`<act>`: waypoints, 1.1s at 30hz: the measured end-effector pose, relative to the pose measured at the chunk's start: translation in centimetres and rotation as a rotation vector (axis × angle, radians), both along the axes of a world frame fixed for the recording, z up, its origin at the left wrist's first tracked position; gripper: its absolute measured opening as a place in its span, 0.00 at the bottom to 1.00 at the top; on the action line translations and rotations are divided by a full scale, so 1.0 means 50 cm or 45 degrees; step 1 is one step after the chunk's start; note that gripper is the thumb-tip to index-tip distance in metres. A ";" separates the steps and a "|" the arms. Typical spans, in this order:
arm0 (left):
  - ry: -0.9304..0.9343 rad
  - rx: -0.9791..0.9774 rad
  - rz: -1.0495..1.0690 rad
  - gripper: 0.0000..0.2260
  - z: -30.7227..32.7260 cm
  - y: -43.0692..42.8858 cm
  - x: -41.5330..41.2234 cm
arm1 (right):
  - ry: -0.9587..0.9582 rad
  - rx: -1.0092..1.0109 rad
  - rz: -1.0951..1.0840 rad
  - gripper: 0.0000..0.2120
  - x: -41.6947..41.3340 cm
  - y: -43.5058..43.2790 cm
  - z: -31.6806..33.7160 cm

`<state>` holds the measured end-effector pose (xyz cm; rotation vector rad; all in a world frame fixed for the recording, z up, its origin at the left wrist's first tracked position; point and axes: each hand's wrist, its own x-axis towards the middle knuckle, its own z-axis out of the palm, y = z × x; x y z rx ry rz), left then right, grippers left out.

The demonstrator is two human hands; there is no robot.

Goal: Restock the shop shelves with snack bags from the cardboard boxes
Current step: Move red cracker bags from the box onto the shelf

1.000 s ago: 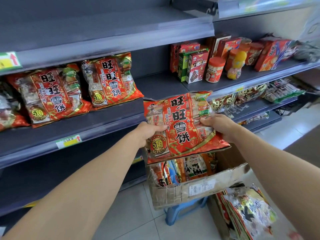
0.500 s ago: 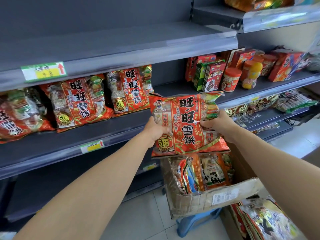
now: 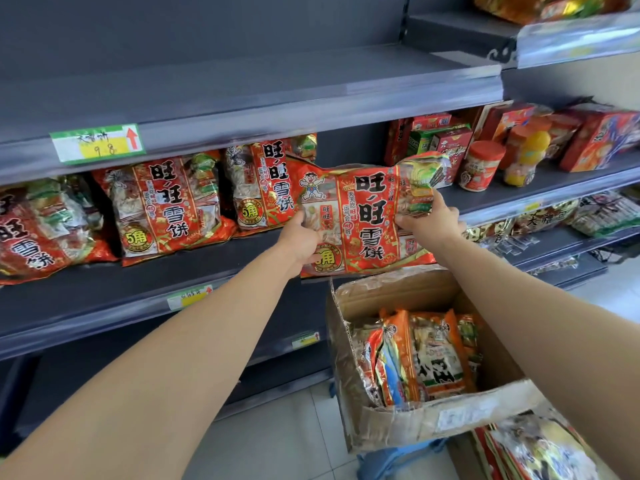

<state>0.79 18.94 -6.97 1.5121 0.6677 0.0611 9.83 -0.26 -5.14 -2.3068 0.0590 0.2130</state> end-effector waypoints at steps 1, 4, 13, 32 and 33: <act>-0.007 0.021 0.013 0.27 0.001 -0.002 0.011 | -0.001 0.014 0.013 0.37 0.008 0.003 0.005; -0.019 0.053 0.059 0.27 0.000 -0.012 0.050 | -0.005 0.138 0.078 0.40 0.050 0.002 0.008; 0.013 0.196 0.269 0.15 -0.012 -0.052 0.196 | -0.001 0.212 0.116 0.32 0.207 -0.020 0.022; 0.098 -0.048 0.236 0.34 -0.056 -0.047 0.385 | 0.015 0.296 0.253 0.35 0.378 0.011 -0.068; 0.096 -0.045 0.245 0.34 -0.059 -0.043 0.394 | 0.021 0.297 0.257 0.36 0.386 0.015 -0.067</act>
